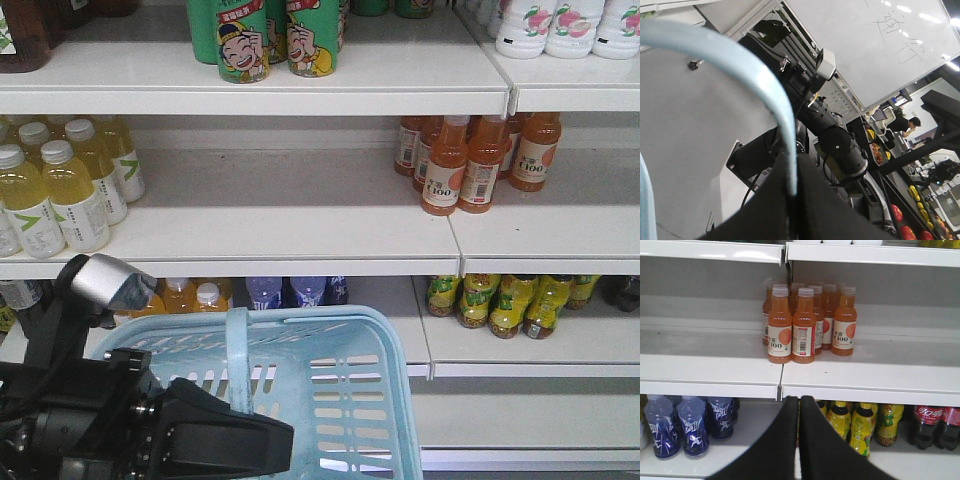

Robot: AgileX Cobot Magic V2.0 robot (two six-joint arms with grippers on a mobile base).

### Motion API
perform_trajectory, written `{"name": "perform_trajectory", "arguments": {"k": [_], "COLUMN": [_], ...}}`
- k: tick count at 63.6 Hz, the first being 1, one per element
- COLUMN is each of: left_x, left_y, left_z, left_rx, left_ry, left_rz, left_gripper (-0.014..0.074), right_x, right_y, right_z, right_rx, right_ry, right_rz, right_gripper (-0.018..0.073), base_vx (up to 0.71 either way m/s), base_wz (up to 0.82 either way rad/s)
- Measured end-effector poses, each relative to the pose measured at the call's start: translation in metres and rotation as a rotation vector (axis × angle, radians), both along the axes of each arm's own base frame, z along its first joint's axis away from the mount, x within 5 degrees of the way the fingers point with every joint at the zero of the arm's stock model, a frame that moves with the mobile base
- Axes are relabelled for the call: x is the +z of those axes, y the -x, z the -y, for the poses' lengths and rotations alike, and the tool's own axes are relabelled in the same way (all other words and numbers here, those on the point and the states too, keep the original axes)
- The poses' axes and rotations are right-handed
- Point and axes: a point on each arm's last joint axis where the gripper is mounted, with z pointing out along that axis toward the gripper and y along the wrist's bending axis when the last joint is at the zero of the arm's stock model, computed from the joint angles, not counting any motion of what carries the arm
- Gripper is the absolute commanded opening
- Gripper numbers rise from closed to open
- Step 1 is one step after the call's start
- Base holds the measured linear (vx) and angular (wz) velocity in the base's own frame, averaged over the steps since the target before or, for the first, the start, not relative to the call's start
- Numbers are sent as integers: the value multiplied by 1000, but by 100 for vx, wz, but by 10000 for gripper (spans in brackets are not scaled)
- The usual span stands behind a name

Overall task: Place coke in basket with both arms
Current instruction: 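Lift the basket off the shelf and pull it toward the robot, then turn the base away from the shelf holding the basket in the left gripper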

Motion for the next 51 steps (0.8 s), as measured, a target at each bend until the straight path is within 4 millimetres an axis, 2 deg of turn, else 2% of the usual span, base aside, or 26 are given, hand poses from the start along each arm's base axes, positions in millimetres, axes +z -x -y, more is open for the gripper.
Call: {"name": "perform_trajectory", "arguments": {"k": [51], "left_x": [0], "left_y": [0], "left_z": [0], "left_rx": [-2], "left_ry": [-2], "left_rz": [1], "left_gripper": [-8], "right_x": [0], "right_y": [0], "right_z": [0], "right_rx": [0], "right_ry": [0], "right_rz": [0], "right_gripper": [-5], "base_vx": [-1], "base_wz": [-2]}}
